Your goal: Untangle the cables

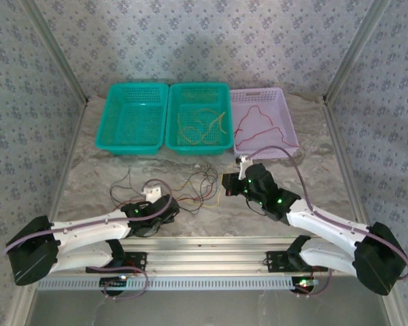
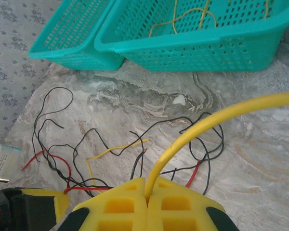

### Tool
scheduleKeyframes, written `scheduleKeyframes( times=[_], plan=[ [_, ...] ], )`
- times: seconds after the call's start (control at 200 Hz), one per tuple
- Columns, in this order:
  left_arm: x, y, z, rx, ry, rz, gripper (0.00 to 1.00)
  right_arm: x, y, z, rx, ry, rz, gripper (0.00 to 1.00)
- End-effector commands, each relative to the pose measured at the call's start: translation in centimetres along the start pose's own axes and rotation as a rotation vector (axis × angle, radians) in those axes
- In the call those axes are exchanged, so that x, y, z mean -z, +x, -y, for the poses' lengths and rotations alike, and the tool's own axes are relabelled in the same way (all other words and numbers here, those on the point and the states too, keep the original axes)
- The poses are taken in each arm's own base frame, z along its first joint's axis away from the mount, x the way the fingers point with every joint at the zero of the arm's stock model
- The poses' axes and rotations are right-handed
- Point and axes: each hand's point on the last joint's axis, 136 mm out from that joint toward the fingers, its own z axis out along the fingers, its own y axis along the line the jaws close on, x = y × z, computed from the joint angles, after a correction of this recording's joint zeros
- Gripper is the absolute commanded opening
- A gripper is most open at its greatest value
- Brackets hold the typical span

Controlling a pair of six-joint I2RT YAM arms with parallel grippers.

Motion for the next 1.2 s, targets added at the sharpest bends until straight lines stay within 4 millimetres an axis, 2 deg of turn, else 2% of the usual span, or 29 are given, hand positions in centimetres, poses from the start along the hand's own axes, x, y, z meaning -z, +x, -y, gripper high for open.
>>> scheduleKeyframes(
  times=[0.0,0.13,0.355,0.57,0.759,0.869,0.954,1.064,1.194],
  plan=[
    [0.8,-1.0,0.5,0.01,0.02,0.04,0.1,1.1,-1.6,-0.7,0.041,-0.014,0.031,0.0],
    [1.2,-1.4,-0.1,0.018,0.013,0.06,0.0,2.2,-2.2,-0.5,0.068,0.006,0.041,0.0],
    [1.8,-1.7,-0.8,0.024,0.0,0.08,0.0,4.7,-3.8,0.0,0.099,0.037,0.046,0.0],
    [2.2,-2.1,-1.4,0.022,-0.013,0.099,0.0,7.7,-5.5,1.4,0.093,0.115,0.051,0.0],
    [2.4,-2.1,-1.8,0.022,-0.016,0.102,0.0,10.8,-8.0,2.2,0.071,0.159,0.142,0.0],
    [2.4,-2.1,-1.8,0.026,-0.01,0.101,0.0,12.0,-9.0,1.9,0.048,0.145,0.178,0.0],
    [2.3,-2.0,-1.4,0.03,0.008,0.1,0.0,12.4,-9.7,0.8,0.032,0.082,0.204,0.0],
    [2.1,-2.1,-0.4,0.032,0.043,0.094,0.24,12.0,-10.5,-0.9,0.04,-0.007,0.204,0.0],
    [1.6,-1.9,0.8,0.029,0.073,0.077,0.54,11.7,-10.6,-1.6,0.023,-0.046,0.199,0.0]
  ],
)
